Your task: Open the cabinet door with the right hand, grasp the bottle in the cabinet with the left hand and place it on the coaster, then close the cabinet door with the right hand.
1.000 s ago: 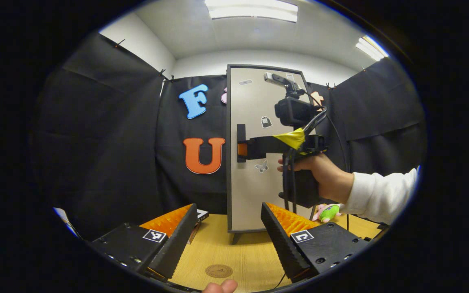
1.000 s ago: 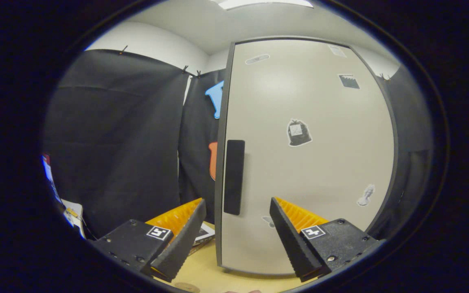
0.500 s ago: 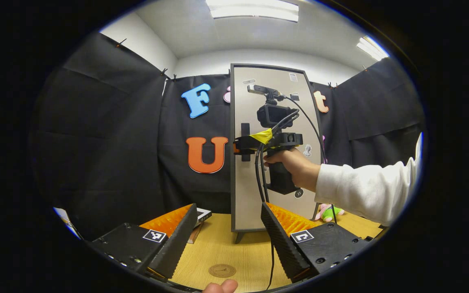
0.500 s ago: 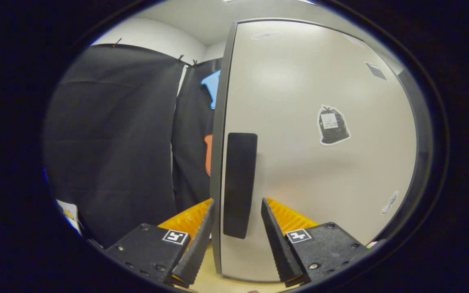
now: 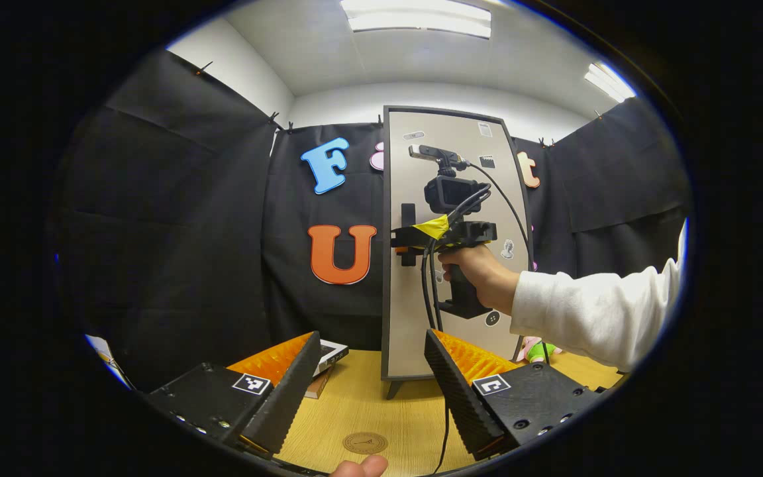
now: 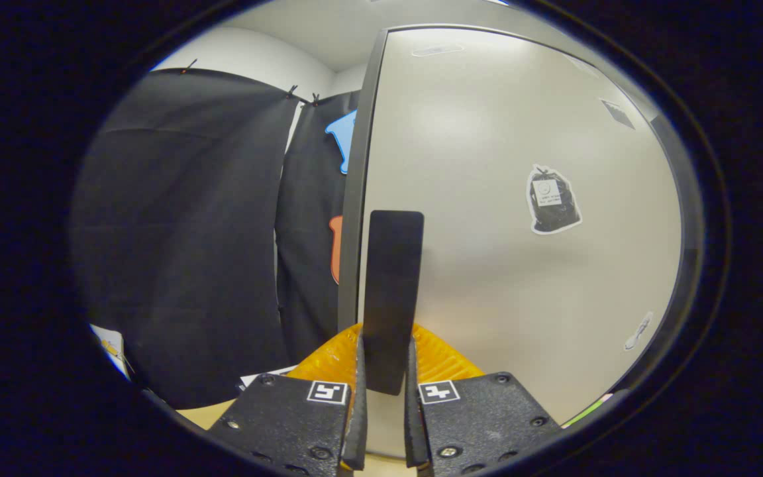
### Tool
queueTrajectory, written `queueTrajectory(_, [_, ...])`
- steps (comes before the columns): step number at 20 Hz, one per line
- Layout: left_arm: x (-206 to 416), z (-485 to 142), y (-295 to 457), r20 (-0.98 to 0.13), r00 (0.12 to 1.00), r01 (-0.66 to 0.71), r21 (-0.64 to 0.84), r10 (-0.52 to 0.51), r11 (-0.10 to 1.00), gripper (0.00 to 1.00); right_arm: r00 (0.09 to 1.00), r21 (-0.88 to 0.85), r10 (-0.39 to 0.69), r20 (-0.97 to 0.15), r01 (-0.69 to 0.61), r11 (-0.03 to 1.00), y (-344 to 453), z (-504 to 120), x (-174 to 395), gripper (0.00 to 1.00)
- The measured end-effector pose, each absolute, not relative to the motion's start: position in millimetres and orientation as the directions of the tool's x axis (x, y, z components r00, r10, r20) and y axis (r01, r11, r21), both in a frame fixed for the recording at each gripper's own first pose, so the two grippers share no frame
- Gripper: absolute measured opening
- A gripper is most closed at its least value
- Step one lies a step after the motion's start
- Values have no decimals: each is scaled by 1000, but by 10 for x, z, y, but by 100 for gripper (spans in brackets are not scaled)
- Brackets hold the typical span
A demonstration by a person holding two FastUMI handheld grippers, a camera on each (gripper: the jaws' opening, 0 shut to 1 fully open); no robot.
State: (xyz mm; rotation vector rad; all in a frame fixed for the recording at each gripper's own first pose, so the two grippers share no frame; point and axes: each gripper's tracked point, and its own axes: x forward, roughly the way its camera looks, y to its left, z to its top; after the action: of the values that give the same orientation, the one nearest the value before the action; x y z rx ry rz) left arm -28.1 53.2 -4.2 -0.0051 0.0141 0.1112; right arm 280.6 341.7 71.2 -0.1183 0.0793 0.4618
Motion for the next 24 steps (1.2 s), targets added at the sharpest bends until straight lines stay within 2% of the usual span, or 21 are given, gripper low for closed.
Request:
queueTrajectory(2, [-286, -47, 554, -15, 993, -114, -7, 114, 993, 95, 895, -110, 435, -99, -445, 889, 3417, 709, 2804, 22])
queueTrajectory(7, [-297, -58, 603, -22, 992, -121, -11, 121, 993, 95, 885, -96, 454, -103, -463, 881, 3397, 711, 2742, 22])
queueTrajectory(24, [-458, -43, 479, -26, 996, -86, -12, 85, 996, 95, 842, -58, 530, -104, -537, 842, 3201, 791, 2073, 22])
